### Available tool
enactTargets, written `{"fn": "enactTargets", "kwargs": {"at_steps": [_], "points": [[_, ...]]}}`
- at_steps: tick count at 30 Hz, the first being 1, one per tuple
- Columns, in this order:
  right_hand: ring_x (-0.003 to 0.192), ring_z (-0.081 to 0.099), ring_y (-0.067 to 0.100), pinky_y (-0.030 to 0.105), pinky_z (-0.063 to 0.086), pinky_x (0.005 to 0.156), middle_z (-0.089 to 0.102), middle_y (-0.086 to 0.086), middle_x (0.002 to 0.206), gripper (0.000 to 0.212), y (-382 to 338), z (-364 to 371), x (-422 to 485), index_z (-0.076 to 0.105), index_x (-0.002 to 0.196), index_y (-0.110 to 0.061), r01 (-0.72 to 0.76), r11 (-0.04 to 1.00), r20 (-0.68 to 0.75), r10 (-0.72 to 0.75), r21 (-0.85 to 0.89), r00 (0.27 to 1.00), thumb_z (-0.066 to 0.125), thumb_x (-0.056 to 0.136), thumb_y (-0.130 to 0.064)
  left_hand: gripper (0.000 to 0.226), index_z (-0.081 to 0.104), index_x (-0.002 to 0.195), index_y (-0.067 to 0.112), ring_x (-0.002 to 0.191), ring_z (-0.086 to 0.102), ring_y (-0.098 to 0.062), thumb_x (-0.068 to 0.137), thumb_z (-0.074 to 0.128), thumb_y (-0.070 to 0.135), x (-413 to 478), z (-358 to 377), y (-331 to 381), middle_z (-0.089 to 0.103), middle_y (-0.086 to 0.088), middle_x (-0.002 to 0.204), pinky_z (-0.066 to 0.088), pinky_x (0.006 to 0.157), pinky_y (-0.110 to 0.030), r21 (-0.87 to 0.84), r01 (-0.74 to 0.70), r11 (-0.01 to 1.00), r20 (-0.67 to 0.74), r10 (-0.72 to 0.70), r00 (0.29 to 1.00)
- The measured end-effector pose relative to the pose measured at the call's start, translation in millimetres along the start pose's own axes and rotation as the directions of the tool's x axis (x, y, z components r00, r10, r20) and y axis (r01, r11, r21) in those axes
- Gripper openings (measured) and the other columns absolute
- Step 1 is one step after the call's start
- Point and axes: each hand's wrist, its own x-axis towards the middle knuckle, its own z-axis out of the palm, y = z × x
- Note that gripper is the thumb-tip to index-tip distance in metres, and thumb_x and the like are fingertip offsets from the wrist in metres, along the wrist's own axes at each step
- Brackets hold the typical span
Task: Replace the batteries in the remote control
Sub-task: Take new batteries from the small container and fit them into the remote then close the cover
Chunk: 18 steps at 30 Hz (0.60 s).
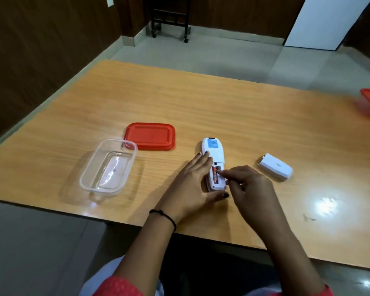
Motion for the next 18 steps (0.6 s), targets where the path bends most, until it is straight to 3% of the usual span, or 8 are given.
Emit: {"fn": "enactTargets", "kwargs": {"at_steps": [5,8,11,14,18], "points": [[0.095,0.061,0.027,0.034,0.049,0.079,0.061,0.009,0.109,0.043,-7,9,0,0.064,0.121,-0.012,0.039,0.978,0.028,-0.034,-0.203,0.999,0.051,0.084,0.007,0.084,0.025,0.147,0.018,0.144,0.011,-0.004,0.079,0.071,0.035,1,1,-3,0.015,0.005,0.158,0.002,0.114,-0.016,-0.005,0.001,1.000,0.026,-0.001,1.000],[0.089,0.058,0.029,0.034,0.046,0.071,0.057,0.010,0.102,0.034,-14,13,-2,0.067,0.110,-0.009,0.015,0.970,0.030,-0.008,-0.241,1.000,0.047,0.085,0.004,0.089,0.027,0.146,0.015,0.143,0.014,-0.004,0.073,0.065,0.049,3,4,-4,0.016,0.004,0.157,0.005,0.115,-0.021,0.008,-0.015,1.000,0.021,0.015,1.000],[0.087,0.056,0.028,0.030,0.039,0.066,0.054,0.009,0.101,0.029,-21,16,-3,0.066,0.104,-0.007,-0.026,0.951,0.033,0.038,-0.308,0.999,0.044,0.088,0.001,0.104,0.026,0.146,0.015,0.138,0.013,0.000,0.056,0.038,0.066,5,4,-4,0.016,0.002,0.157,0.005,0.114,-0.021,0.033,-0.025,0.999,0.035,0.024,0.999],[0.088,0.055,0.027,0.026,0.032,0.064,0.052,0.009,0.104,0.028,-26,20,-1,0.065,0.107,-0.007,-0.055,0.941,0.030,0.069,-0.334,0.997,0.043,0.091,0.000,0.103,0.025,0.146,0.016,0.142,0.013,-0.003,0.056,0.041,0.064,6,3,-4,0.015,0.001,0.158,0.004,0.113,-0.019,0.023,-0.013,1.000,0.055,0.011,0.998],[0.089,0.055,0.026,0.028,0.036,0.065,0.055,0.010,0.102,0.026,-22,25,4,0.068,0.105,-0.007,-0.070,0.948,0.003,0.075,-0.310,0.997,0.046,0.092,-0.004,0.097,0.027,0.146,0.016,0.140,0.013,-0.002,0.061,0.043,0.061,5,3,-6,0.016,0.004,0.156,0.006,0.117,-0.025,-0.001,-0.017,1.000,0.037,0.017,0.999]]}}
